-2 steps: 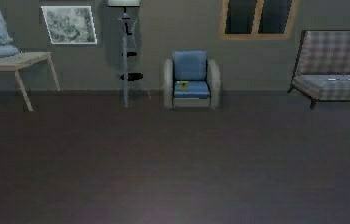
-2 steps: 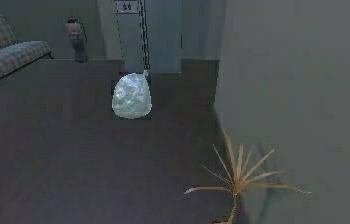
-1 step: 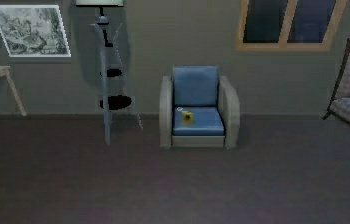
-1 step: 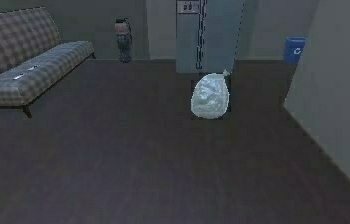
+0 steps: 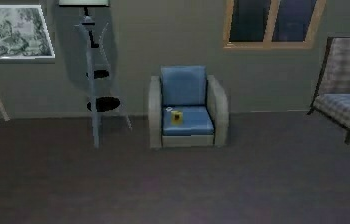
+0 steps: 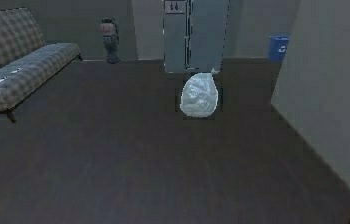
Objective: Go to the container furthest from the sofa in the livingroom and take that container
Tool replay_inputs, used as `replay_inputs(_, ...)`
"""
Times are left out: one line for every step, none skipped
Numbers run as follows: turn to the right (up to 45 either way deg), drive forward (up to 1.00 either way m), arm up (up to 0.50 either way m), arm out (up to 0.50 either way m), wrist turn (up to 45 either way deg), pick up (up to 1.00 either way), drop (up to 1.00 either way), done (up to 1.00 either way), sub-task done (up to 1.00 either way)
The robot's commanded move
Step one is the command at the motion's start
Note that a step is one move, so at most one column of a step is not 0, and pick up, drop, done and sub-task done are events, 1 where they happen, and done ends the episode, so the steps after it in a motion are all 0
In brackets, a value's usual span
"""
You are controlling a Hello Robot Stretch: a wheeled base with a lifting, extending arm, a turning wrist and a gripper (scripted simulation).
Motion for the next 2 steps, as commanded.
replay_inputs(0.0, 1.0, 0.0, 0.0, 0.0, 0.0, 0.0, 0.0, 0.0)
replay_inputs(-3.0, 0.0, 0.0, 0.0, 0.0, 0.0, 0.0, 0.0, 0.0)
